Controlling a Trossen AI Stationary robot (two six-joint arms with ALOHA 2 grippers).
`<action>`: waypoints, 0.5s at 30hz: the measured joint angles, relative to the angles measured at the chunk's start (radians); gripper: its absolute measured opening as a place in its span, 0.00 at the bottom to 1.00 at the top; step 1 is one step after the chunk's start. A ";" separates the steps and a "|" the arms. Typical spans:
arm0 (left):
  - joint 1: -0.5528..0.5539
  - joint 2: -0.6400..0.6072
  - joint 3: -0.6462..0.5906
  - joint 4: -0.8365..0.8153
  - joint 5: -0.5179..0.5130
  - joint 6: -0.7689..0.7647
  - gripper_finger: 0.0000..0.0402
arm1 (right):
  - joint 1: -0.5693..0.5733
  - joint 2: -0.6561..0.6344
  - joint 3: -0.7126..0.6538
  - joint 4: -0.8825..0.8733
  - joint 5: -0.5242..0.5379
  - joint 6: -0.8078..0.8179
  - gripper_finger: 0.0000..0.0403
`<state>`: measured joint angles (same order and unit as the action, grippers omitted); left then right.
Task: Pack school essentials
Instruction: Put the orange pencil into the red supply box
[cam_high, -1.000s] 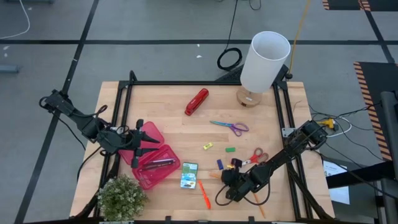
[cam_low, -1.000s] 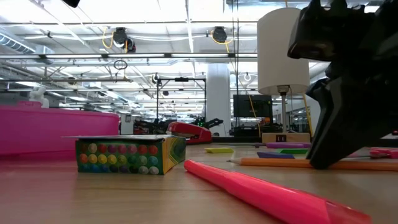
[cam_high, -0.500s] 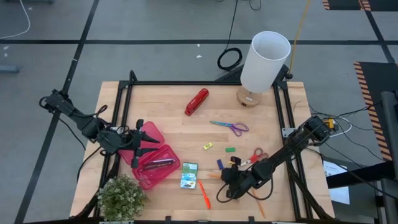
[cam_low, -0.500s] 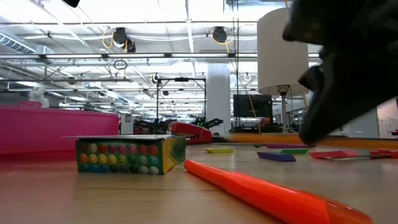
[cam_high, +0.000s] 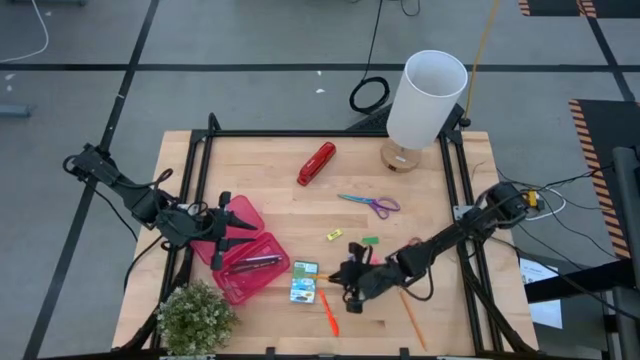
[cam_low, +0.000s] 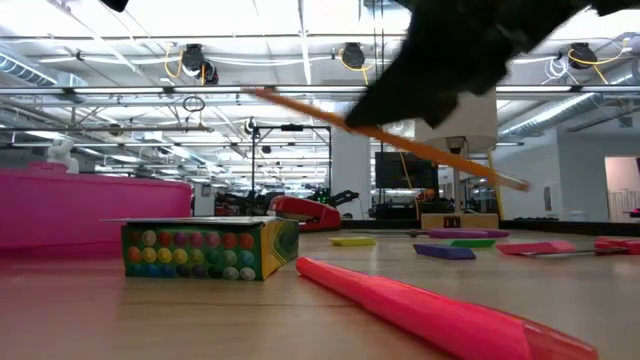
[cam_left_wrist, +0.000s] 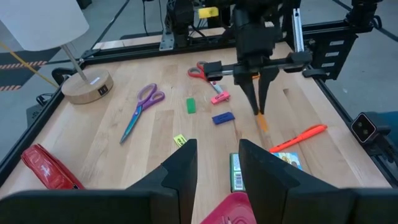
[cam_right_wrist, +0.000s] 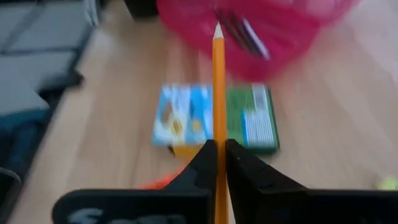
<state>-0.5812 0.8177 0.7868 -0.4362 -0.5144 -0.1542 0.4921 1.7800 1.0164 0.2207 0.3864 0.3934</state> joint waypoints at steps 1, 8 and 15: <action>0.000 0.000 0.000 0.000 0.000 0.000 0.30 | -0.011 0.000 0.000 0.033 -0.011 -0.019 0.03; 0.000 0.000 0.000 0.000 0.000 0.000 0.30 | -0.101 -0.001 0.001 0.186 -0.081 -0.121 0.03; 0.000 0.000 0.000 0.000 0.000 0.000 0.30 | -0.212 0.031 0.022 0.259 -0.211 -0.147 0.03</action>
<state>-0.5816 0.8177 0.7868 -0.4366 -0.5144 -0.1539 0.2799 1.8109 1.0386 0.4799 0.1758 0.2464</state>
